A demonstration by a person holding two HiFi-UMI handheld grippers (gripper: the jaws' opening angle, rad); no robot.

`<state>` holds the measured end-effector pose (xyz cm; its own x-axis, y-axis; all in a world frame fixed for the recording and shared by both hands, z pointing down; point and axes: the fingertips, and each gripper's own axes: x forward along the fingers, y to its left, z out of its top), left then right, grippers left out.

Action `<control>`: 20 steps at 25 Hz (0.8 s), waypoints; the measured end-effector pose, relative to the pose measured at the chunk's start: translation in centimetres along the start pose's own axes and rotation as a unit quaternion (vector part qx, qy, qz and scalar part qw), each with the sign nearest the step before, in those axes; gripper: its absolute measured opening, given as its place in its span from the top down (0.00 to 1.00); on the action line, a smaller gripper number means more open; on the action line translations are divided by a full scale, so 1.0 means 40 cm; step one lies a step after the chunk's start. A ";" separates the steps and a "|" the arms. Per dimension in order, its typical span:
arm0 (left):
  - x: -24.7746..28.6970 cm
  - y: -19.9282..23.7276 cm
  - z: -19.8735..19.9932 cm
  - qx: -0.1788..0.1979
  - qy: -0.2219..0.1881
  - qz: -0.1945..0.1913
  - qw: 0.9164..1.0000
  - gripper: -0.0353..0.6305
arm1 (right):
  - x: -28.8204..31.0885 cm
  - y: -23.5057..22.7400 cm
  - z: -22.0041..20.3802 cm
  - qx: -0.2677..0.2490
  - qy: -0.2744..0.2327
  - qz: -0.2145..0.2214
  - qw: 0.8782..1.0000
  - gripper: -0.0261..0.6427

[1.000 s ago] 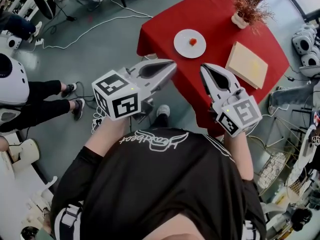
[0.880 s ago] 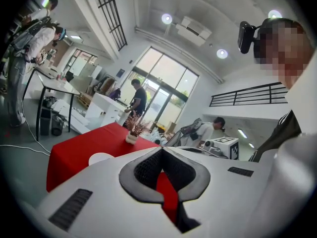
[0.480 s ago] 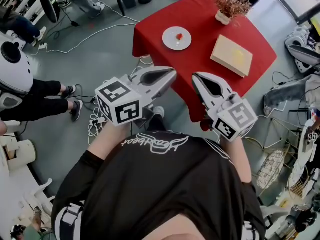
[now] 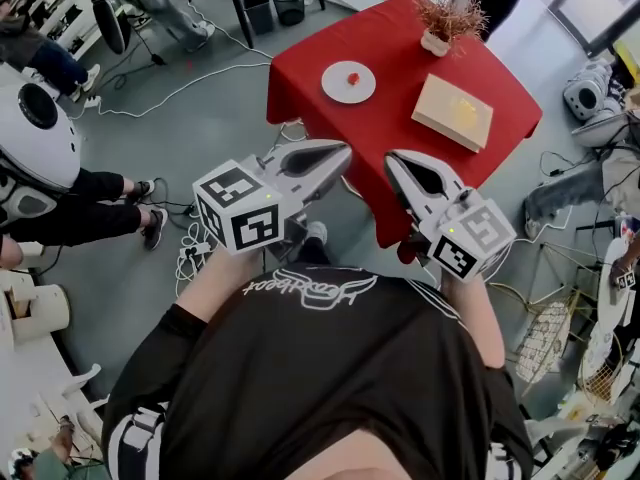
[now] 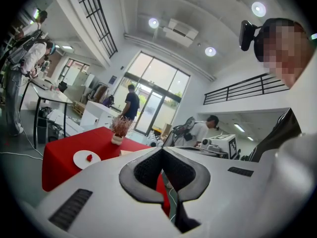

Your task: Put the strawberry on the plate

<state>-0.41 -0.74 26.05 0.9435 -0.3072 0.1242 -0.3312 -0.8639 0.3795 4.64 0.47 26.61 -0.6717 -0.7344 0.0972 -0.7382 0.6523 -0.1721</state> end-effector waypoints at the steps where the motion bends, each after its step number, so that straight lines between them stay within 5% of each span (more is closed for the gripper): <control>1: 0.001 -0.006 0.001 0.003 0.000 -0.001 1.000 0.94 | -0.002 0.000 0.000 -0.002 0.000 -0.001 1.000 0.95; 20: 0.003 -0.049 -0.019 0.006 0.006 -0.001 1.000 0.94 | -0.043 0.011 -0.007 -0.013 0.009 -0.016 1.000 0.95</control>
<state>0.37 1.22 26.00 0.9443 -0.3004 0.1345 -0.3291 -0.8690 0.3697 5.46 2.08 26.66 -0.6481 -0.7522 0.1194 -0.7609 0.6329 -0.1428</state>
